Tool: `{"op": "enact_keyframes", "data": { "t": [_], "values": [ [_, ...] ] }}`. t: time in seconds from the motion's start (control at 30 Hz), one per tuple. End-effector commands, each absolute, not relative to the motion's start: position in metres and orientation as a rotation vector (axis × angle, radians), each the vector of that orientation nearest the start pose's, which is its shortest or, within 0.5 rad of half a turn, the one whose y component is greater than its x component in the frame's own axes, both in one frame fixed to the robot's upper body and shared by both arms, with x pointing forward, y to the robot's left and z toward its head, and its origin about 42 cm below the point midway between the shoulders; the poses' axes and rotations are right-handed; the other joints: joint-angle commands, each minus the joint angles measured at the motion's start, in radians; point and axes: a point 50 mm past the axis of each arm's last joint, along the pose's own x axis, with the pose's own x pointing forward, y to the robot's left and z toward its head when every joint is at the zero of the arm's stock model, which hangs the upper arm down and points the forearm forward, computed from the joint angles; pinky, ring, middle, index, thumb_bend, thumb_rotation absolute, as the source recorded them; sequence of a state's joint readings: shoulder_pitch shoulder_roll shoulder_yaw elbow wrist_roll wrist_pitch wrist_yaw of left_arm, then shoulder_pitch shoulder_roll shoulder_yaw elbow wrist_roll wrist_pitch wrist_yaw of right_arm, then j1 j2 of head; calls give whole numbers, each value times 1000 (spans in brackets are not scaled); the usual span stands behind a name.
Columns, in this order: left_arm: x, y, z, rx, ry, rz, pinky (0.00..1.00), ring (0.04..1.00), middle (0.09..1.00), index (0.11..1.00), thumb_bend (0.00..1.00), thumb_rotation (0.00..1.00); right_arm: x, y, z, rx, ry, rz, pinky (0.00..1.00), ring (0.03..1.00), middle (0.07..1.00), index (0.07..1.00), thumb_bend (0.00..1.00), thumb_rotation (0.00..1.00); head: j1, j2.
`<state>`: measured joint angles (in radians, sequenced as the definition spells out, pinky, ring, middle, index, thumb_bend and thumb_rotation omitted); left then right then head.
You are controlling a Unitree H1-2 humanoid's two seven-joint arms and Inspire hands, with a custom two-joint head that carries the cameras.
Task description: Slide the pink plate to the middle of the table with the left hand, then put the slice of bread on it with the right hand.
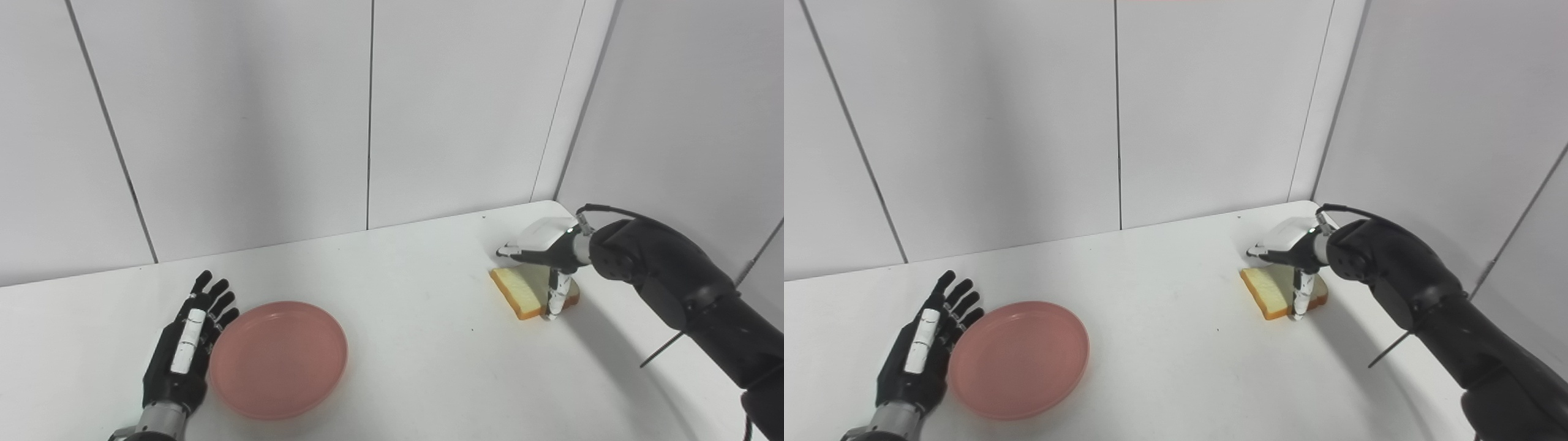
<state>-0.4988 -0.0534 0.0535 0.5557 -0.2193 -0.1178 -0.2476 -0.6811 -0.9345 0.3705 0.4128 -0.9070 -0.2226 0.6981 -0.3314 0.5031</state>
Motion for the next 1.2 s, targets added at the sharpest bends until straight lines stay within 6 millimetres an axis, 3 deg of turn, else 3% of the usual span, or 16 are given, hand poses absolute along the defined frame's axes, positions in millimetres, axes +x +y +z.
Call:
{"op": "enact_keyframes", "data": {
  "t": [0.0,0.57,0.63,0.67,0.7,0.73,0.83,0.87,0.93,1.17],
  "values": [
    [421,141,110,-278,-16,-324,879,914,919,934,844,702,447,-458,327,-1962,390,468,994,972,988,986,1000,337,4,4],
    [420,142,111,-273,-11,-320,880,910,922,929,842,699,451,-472,304,-1865,468,445,889,969,983,955,1000,266,9,11],
    [420,143,111,-273,-12,-319,876,905,920,925,847,699,452,-472,302,-1848,465,430,767,885,926,940,1000,211,8,12],
    [420,143,111,-274,-12,-319,880,905,920,925,854,697,452,-472,301,-1841,464,425,694,790,845,918,994,174,8,12],
    [420,143,112,-272,-12,-320,880,905,920,925,855,697,452,-471,300,-1843,467,421,687,781,838,915,994,170,8,12],
    [420,143,112,-270,-12,-320,880,907,922,928,852,700,453,-471,300,-1846,469,417,591,654,714,879,958,179,8,12],
    [421,143,113,-269,-11,-321,883,907,922,930,850,703,455,-470,295,-1859,486,411,493,542,611,794,876,190,8,12],
    [420,143,113,-270,-10,-322,880,908,922,929,848,704,455,-470,294,-1860,490,409,466,529,591,591,639,162,8,12],
    [420,143,114,-270,-10,-323,876,909,922,927,846,703,456,-470,292,-1860,490,410,426,489,551,504,543,152,8,12],
    [420,143,114,-257,-16,-323,869,903,921,929,846,706,454,-472,297,-1892,467,426,420,483,560,494,521,159,10,15]
  ]
}}
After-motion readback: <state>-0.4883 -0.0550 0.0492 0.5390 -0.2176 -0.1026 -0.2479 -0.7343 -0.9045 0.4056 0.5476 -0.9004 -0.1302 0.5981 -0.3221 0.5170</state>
